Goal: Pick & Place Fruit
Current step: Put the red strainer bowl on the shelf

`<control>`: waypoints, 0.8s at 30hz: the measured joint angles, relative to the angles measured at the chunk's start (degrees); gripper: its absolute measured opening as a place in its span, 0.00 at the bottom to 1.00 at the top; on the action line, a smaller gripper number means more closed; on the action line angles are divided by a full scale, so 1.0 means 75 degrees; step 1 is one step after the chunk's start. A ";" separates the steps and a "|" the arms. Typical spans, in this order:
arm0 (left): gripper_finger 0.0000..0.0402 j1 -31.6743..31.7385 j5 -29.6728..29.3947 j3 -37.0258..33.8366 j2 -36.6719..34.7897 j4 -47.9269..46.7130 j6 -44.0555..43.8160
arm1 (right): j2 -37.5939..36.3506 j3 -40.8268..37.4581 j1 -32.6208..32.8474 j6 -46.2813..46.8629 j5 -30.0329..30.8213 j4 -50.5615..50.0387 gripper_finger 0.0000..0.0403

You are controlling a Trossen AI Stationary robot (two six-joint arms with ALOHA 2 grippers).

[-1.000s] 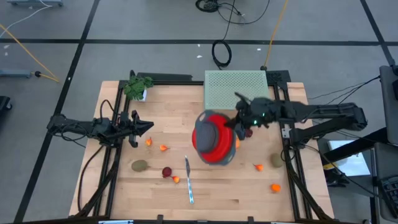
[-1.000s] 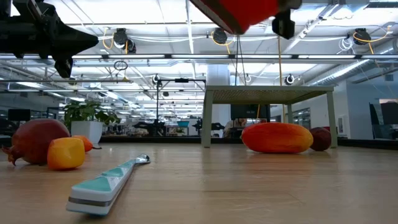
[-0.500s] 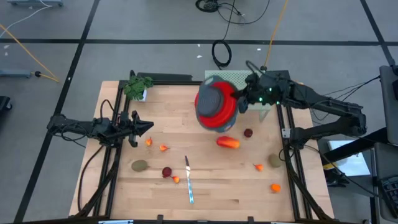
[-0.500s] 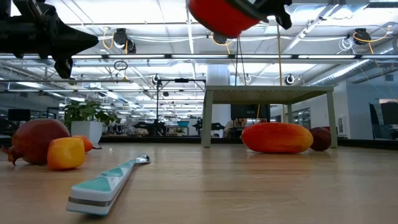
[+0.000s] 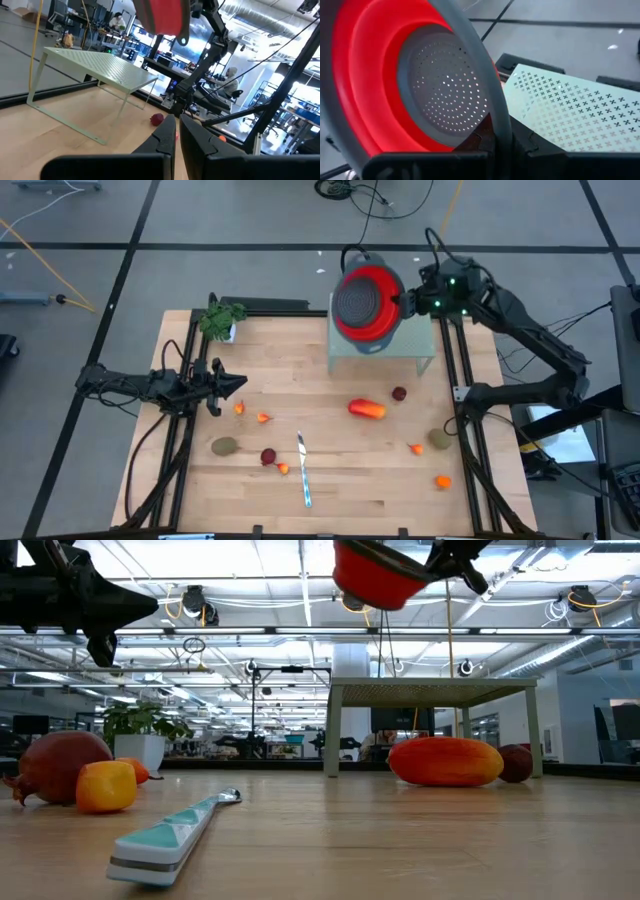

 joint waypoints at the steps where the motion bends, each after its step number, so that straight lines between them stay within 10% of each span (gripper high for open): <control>1: 0.06 -0.0001 0.0000 0.0000 -0.0001 0.0001 0.0000 | 0.0046 0.0059 -0.0121 0.0024 -0.0209 -0.0014 0.02; 24: 0.06 0.0000 -0.0044 0.0000 0.0001 -0.0015 0.0065 | 0.1437 0.0222 -0.0957 0.1370 -0.0910 -0.0909 0.02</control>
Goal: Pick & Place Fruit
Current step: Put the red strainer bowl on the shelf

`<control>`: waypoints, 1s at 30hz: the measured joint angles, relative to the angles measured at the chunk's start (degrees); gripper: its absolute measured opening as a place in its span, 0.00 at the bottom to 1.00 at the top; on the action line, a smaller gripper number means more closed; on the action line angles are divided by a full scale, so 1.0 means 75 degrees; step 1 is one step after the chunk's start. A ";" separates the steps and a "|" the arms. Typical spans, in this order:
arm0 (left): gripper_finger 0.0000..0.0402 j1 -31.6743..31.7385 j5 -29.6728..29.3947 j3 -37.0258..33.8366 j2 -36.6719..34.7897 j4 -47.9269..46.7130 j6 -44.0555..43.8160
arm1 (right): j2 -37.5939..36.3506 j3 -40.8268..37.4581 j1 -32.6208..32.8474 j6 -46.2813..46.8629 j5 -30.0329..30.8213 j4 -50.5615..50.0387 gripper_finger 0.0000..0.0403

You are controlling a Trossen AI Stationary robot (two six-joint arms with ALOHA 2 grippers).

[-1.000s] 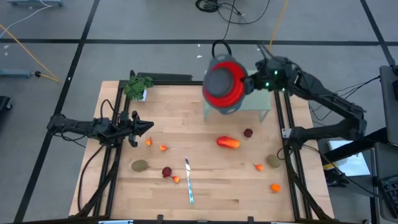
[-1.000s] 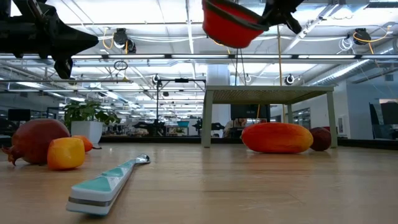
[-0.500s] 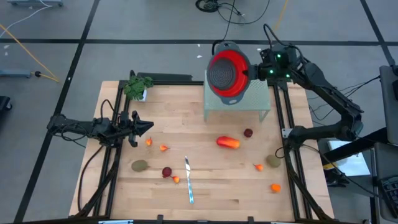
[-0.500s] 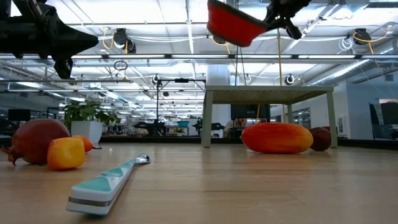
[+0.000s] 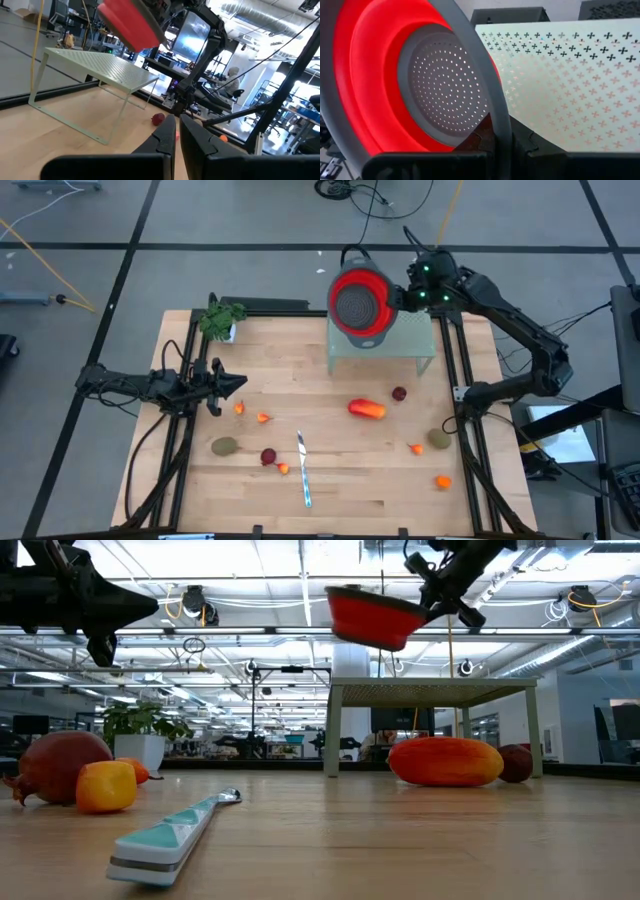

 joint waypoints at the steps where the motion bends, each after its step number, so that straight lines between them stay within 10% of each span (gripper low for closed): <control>1: 0.06 -0.0001 -0.0015 0.0000 0.0000 0.0003 0.0040 | 0.0053 0.0000 0.0000 0.0001 0.0002 -0.0026 0.02; 30: 0.06 0.0000 -0.0018 0.0000 0.0000 0.0015 0.0150 | 0.0804 -0.0009 -0.0003 0.0423 0.0191 -0.0896 0.02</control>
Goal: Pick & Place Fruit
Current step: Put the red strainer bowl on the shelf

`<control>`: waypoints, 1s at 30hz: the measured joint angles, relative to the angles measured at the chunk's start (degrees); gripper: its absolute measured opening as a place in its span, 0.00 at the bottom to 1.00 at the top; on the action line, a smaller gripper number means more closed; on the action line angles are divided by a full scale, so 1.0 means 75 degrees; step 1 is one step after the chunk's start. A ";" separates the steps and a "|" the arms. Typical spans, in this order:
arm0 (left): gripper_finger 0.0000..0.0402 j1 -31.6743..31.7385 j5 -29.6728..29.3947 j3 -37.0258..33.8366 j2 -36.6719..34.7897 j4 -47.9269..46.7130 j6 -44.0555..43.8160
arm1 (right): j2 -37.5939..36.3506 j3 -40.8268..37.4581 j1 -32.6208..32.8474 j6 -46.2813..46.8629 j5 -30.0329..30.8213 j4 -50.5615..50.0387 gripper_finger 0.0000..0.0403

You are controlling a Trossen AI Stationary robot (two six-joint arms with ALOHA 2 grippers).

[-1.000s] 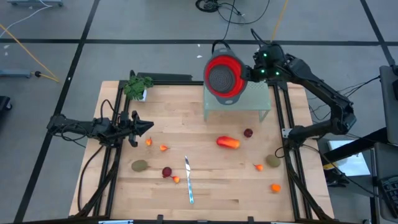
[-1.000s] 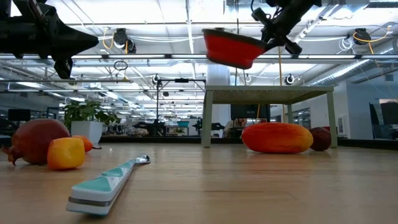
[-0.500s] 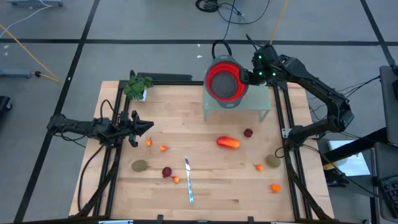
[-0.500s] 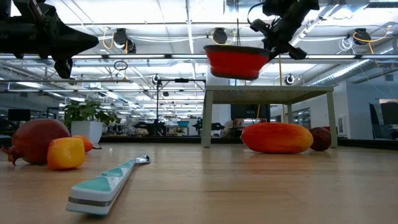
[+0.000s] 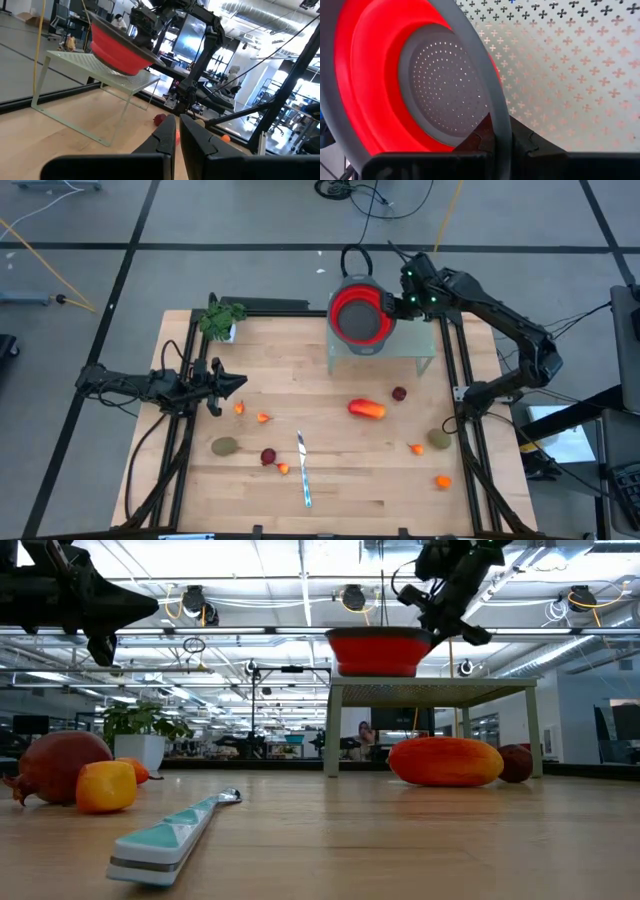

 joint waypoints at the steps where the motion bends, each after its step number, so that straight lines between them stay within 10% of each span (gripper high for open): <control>1: 0.06 0.0002 -0.0003 0.0000 0.0000 0.0001 -0.0013 | 0.0038 0.0000 0.0000 -0.0001 -0.0003 0.0000 0.02; 30: 0.06 0.0002 -0.0003 0.0000 0.0000 0.0009 0.0025 | 0.0179 0.0000 -0.0003 0.0079 -0.0364 -0.0003 0.02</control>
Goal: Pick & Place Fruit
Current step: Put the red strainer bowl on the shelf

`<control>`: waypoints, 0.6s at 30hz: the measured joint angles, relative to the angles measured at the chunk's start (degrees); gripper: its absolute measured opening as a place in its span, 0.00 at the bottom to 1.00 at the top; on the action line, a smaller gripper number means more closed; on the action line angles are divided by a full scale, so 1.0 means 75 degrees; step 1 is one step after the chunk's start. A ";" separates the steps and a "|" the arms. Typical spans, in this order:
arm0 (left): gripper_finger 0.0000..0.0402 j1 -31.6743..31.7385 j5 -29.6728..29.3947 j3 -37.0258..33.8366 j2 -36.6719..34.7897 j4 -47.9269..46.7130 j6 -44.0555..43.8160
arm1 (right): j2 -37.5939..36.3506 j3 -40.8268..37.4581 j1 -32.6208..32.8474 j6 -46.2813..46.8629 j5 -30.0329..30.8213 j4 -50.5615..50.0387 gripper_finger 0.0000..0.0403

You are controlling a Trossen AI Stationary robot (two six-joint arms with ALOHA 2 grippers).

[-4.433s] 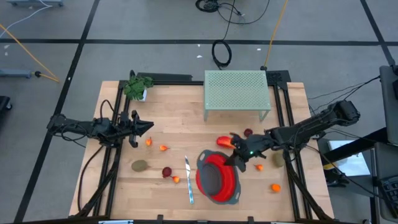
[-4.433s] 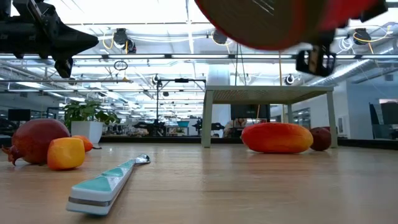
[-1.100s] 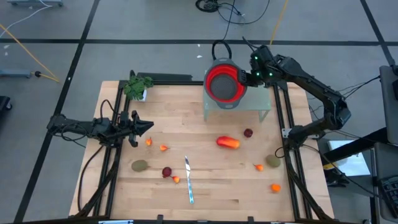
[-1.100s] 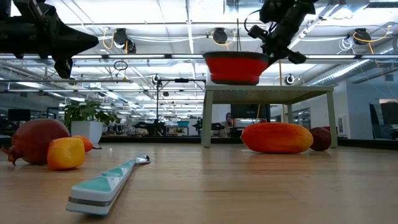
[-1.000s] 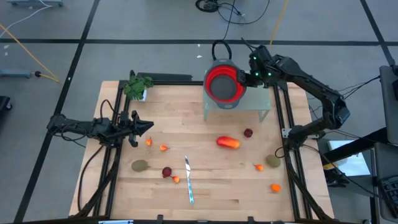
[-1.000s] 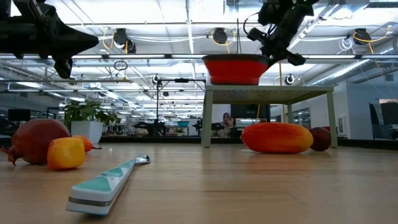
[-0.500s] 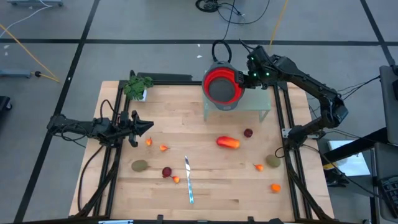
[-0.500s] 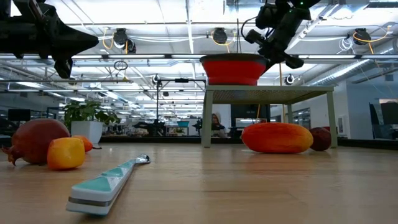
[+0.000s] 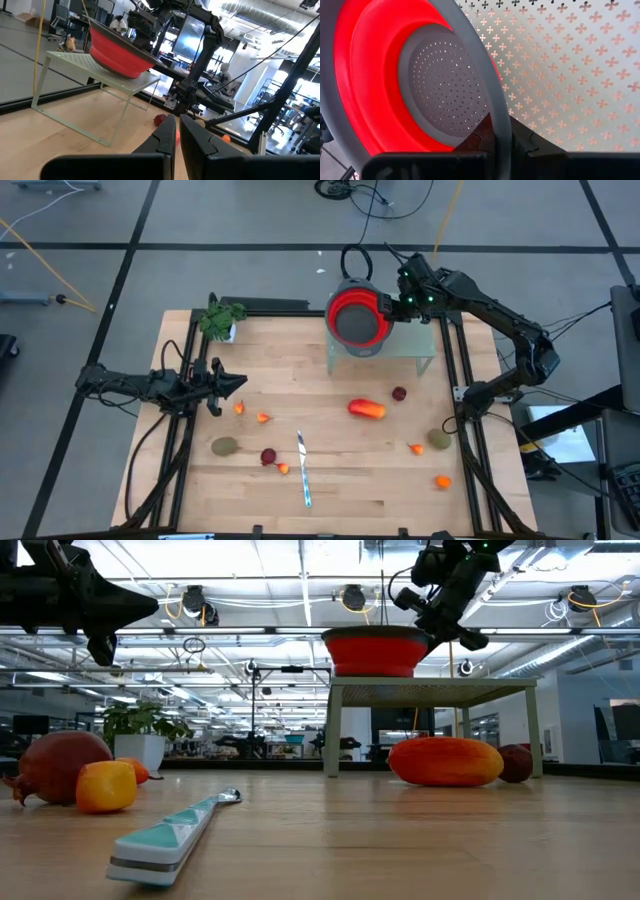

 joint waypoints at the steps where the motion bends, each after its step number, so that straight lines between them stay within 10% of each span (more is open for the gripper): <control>1: 0.06 0.0000 0.0000 0.0000 0.0000 0.0000 0.0003 | 0.0000 0.0000 0.0000 -0.0001 0.0000 0.0001 0.02; 18: 0.06 0.0000 0.0000 0.0000 0.0000 -0.0003 0.0000 | -0.0003 0.0000 0.0000 -0.0085 0.0207 0.0008 0.04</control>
